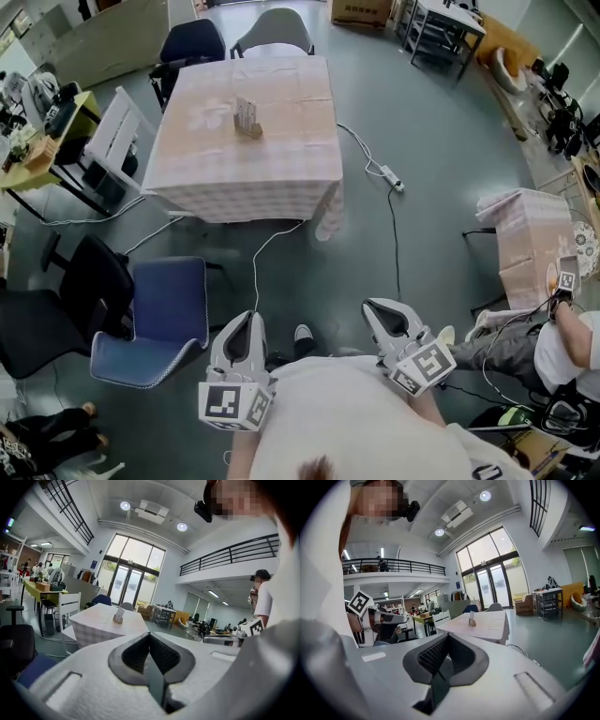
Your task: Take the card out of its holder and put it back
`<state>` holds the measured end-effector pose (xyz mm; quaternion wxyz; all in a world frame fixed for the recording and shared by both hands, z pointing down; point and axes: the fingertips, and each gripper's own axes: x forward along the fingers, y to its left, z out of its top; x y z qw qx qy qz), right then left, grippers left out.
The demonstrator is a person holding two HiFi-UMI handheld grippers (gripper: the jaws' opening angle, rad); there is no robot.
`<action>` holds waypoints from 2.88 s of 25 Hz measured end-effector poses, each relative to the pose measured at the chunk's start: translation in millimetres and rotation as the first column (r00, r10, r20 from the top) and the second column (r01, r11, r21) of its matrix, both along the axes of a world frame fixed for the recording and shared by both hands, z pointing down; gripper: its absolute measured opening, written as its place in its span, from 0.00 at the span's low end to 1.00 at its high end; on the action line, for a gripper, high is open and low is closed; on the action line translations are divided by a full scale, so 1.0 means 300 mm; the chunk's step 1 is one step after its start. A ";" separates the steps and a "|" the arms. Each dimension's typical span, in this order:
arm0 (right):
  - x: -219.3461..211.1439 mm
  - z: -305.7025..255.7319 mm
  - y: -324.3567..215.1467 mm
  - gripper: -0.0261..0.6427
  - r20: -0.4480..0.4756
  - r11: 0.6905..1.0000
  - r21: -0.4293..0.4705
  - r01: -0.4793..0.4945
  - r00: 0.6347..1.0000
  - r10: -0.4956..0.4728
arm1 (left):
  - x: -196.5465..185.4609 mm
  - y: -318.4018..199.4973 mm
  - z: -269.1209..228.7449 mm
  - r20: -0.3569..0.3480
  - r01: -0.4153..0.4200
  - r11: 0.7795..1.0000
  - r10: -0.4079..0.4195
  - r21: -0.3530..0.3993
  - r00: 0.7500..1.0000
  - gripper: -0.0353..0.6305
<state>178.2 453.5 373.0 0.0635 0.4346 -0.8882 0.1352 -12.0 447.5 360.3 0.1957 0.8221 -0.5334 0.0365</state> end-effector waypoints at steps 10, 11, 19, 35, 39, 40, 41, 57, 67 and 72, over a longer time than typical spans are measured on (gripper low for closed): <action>-0.084 0.021 -0.114 0.04 0.012 1.000 -0.028 -0.006 1.000 0.007 | -0.111 -0.119 0.011 -0.018 0.026 1.000 -0.026 -0.001 1.000 0.05; -0.090 0.023 -0.127 0.04 0.009 1.000 -0.030 -0.005 1.000 0.005 | -0.124 -0.126 0.015 -0.019 0.034 0.999 -0.034 -0.006 0.999 0.05; -0.124 0.033 -0.271 0.04 -0.011 0.999 -0.032 0.035 0.999 -0.036 | -0.171 -0.228 0.039 -0.046 0.094 0.995 -0.096 -0.027 0.994 0.05; -0.073 -0.025 -0.671 0.04 0.020 0.992 -0.007 0.126 0.992 -0.126 | -0.111 -0.565 -0.057 -0.019 0.185 0.983 -0.185 0.010 0.983 0.05; -0.023 -0.027 -0.750 0.04 0.041 0.993 -0.002 0.120 0.992 -0.120 | -0.084 -0.641 -0.074 -0.006 0.194 0.981 -0.194 0.025 0.981 0.05; -0.008 -0.026 -0.770 0.04 0.045 0.993 0.000 0.117 0.992 -0.116 | -0.073 -0.660 -0.075 -0.004 0.193 0.981 -0.193 0.029 0.981 0.05; 0.005 -0.022 -0.790 0.04 0.046 0.993 0.002 0.115 0.992 -0.114 | -0.060 -0.679 -0.073 -0.002 0.191 0.981 -0.191 0.031 0.982 0.05; 0.075 0.024 -0.920 0.04 0.080 0.987 -0.071 0.145 0.987 -0.139 | 0.089 -0.828 -0.038 -0.011 0.119 0.993 -0.119 0.008 0.993 0.05; -0.010 0.045 -1.039 0.04 0.062 0.981 -0.077 0.177 0.983 -0.173 | 0.018 -0.939 -0.011 -0.025 0.142 0.990 -0.142 -0.008 0.990 0.05; -0.110 0.062 -1.155 0.04 0.024 0.975 -0.086 0.206 0.979 -0.205 | -0.064 -1.056 0.008 -0.038 0.147 0.989 -0.148 -0.027 0.988 0.05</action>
